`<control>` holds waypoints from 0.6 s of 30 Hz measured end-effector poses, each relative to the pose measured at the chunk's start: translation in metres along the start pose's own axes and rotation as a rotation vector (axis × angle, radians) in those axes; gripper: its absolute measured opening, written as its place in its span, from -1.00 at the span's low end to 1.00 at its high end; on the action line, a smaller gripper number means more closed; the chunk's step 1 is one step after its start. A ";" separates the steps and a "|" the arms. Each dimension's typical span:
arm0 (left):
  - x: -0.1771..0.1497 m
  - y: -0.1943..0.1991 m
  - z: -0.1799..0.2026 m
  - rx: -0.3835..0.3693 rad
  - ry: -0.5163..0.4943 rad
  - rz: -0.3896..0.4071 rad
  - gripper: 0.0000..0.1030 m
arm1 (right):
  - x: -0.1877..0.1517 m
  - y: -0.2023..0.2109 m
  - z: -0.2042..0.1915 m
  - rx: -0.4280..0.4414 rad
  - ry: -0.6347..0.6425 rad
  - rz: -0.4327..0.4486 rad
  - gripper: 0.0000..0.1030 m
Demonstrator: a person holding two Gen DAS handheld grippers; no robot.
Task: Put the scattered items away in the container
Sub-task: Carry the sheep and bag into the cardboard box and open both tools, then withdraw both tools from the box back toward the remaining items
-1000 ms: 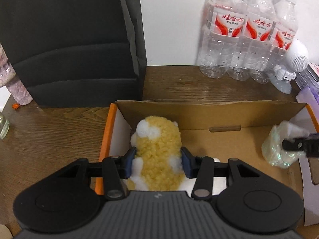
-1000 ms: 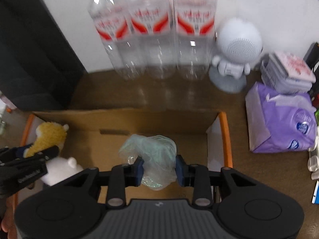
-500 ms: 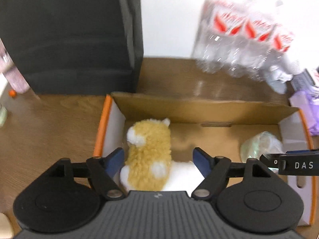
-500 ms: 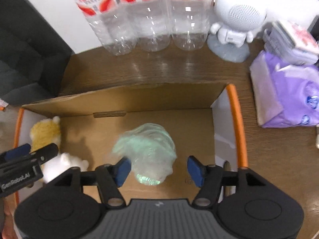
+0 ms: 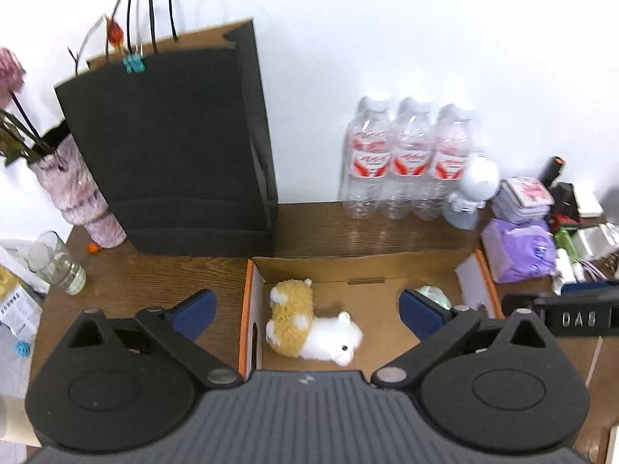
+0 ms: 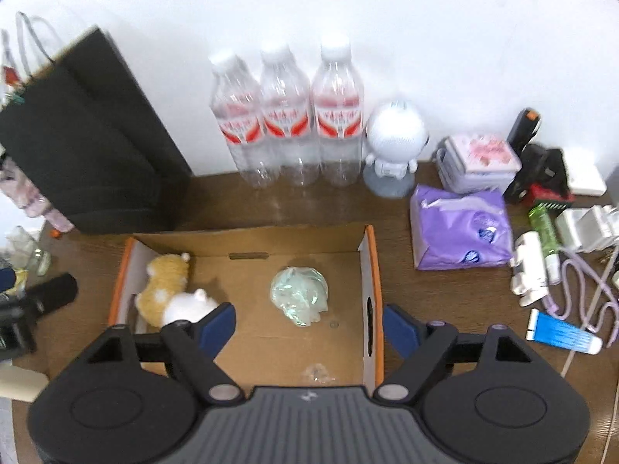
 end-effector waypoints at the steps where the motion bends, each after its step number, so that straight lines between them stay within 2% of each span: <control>1: 0.001 0.008 0.000 0.001 0.002 0.003 1.00 | 0.001 0.009 -0.001 0.002 0.002 0.012 0.63; 6: -0.002 0.026 -0.005 0.013 0.011 0.013 1.00 | 0.001 0.041 -0.012 0.018 0.019 0.040 0.66; 12: -0.019 0.028 -0.004 -0.012 -0.017 0.068 1.00 | -0.009 0.044 -0.018 0.045 0.027 0.072 0.74; 15: -0.029 0.029 -0.007 0.006 -0.016 0.125 1.00 | -0.015 0.045 -0.021 0.065 0.040 0.125 0.74; 18: -0.042 0.034 -0.011 0.052 -0.009 0.237 1.00 | -0.025 0.048 -0.020 0.097 0.030 0.213 0.75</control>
Point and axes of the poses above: each gripper's, at about its wrist camera, not at the fingertips, and y roughly against the way its jaws point, z to its right, x to its top, the point moved 7 cm from there along -y, roughly the way its jaws point, and after that the axes turned 14 degrees about z, right-handed, at the moved point
